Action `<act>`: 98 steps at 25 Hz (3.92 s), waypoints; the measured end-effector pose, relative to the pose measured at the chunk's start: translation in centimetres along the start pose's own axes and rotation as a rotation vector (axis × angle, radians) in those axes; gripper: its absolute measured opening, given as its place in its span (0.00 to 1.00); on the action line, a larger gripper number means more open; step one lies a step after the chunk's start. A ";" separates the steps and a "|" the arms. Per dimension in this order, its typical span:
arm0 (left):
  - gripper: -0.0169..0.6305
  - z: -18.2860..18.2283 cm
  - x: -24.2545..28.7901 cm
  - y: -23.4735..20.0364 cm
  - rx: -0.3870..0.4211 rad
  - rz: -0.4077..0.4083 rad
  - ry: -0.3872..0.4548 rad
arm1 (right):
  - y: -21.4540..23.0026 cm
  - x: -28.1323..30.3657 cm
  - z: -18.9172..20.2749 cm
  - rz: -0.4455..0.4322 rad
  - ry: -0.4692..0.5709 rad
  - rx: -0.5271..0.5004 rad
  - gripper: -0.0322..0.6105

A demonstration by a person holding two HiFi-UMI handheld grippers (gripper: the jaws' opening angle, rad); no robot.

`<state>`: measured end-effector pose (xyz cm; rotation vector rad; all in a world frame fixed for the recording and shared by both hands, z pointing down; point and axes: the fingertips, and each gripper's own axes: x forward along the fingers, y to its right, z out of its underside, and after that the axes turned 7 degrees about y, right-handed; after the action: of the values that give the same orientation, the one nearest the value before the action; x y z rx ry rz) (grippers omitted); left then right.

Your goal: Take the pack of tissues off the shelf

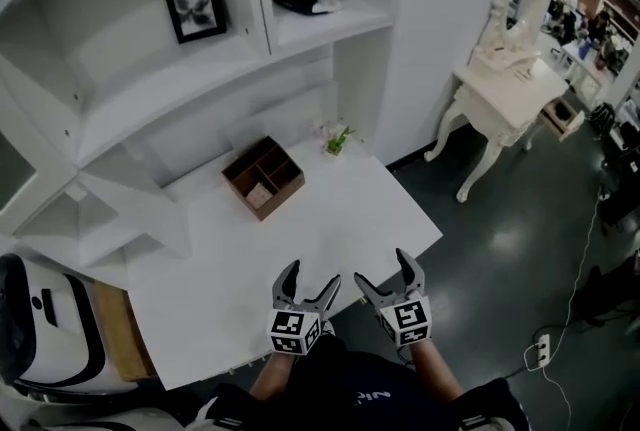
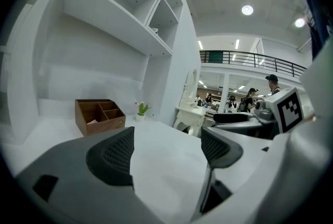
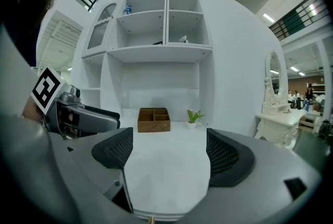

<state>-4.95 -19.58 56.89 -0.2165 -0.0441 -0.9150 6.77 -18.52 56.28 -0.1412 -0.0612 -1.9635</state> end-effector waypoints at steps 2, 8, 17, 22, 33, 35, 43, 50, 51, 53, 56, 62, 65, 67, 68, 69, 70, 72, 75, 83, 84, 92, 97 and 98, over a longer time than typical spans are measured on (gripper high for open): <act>0.64 -0.7 1.3 -1.0 0.003 0.010 0.011 | 0.3 1.5 -0.1 0.009 -0.006 0.003 0.72; 0.64 -1.9 3.3 -2.6 0.003 0.029 0.023 | 0.6 4.2 0.0 0.015 -0.024 0.016 0.72; 0.64 -2.7 4.6 -4.3 -0.007 -0.019 0.032 | 2.1 6.3 -1.4 0.011 0.000 0.035 0.72; 0.64 -4.3 5.4 -4.3 0.009 -0.054 0.046 | 3.3 7.9 -4.6 -0.043 0.065 0.025 0.73; 0.64 -6.5 7.8 -4.8 -0.004 -0.162 0.065 | 7.0 11.4 -13.3 -0.113 0.158 -0.006 0.72; 0.64 -6.5 8.3 -4.9 0.009 -0.174 0.036 | 7.1 12.2 -15.8 -0.142 0.189 -0.028 0.70; 0.64 -7.6 9.4 -5.6 0.006 -0.196 0.006 | 8.6 14.6 -25.4 -0.185 0.322 -0.034 0.67; 0.64 -8.5 9.8 -6.6 0.011 -0.246 0.027 | 9.6 16.2 -34.4 -0.223 0.434 -0.128 0.65; 0.64 -8.5 9.8 -6.7 0.013 -0.252 0.027 | 9.8 16.5 -35.7 -0.221 0.446 -0.147 0.65; 0.64 -8.6 9.7 -6.8 0.015 -0.260 0.027 | 10.2 17.2 -38.1 -0.218 0.465 -0.172 0.65; 0.64 -8.5 9.6 -7.0 0.014 -0.270 0.024 | 10.5 18.9 -40.9 -0.228 0.467 -0.186 0.64; 0.64 -7.8 9.0 -7.9 -0.004 -0.312 0.014 | 10.6 22.8 -44.1 -0.226 0.420 -0.228 0.64; 0.64 -7.7 8.7 -8.5 -0.012 -0.333 0.013 | 10.3 24.9 -45.2 -0.222 0.386 -0.247 0.64; 0.64 -7.7 8.6 -8.8 -0.015 -0.345 0.016 | 10.1 26.6 -45.6 -0.221 0.350 -0.249 0.64; 0.64 -7.6 8.6 -9.0 -0.019 -0.351 0.016 | 10.1 27.4 -45.8 -0.222 0.329 -0.244 0.64; 0.64 -7.4 8.5 -9.1 -0.025 -0.357 0.015 | 10.2 28.2 -46.0 -0.223 0.309 -0.237 0.64; 0.64 -7.1 8.4 -9.4 -0.033 -0.364 0.012 | 10.4 29.0 -46.1 -0.223 0.288 -0.229 0.62; 0.64 -6.4 8.1 -9.9 -0.058 -0.383 0.005 | 10.6 30.4 -46.4 -0.222 0.248 -0.216 0.62; 0.64 -5.7 7.4 -10.8 -0.089 -0.410 0.003 | 10.8 32.2 -46.4 -0.218 0.197 -0.188 0.61; 0.64 -4.5 7.0 -12.0 -0.120 -0.429 -0.003 | 12.0 35.9 -45.6 -0.168 0.080 -0.206 0.60; 0.64 -4.4 7.1 -12.1 -0.120 -0.427 -0.006 | 12.2 36.2 -45.5 -0.159 0.065 -0.205 0.59; 0.64 -3.4 7.2 -12.4 -0.133 -0.422 -0.020 | 12.3 37.2 -44.4 -0.164 -0.043 -0.242 0.29; 0.64 -3.0 7.0 -12.4 -0.133 -0.424 -0.026 | 13.0 37.2 -44.5 -0.151 -0.033 -0.220 0.10; 0.64 -3.0 6.9 -12.5 -0.133 -0.424 -0.025 | 13.0 37.2 -44.5 -0.150 -0.033 -0.222 0.09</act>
<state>-10.72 -32.98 56.90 -0.3502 -0.0537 -1.3399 1.40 -62.47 16.58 -0.3228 0.1282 -2.1141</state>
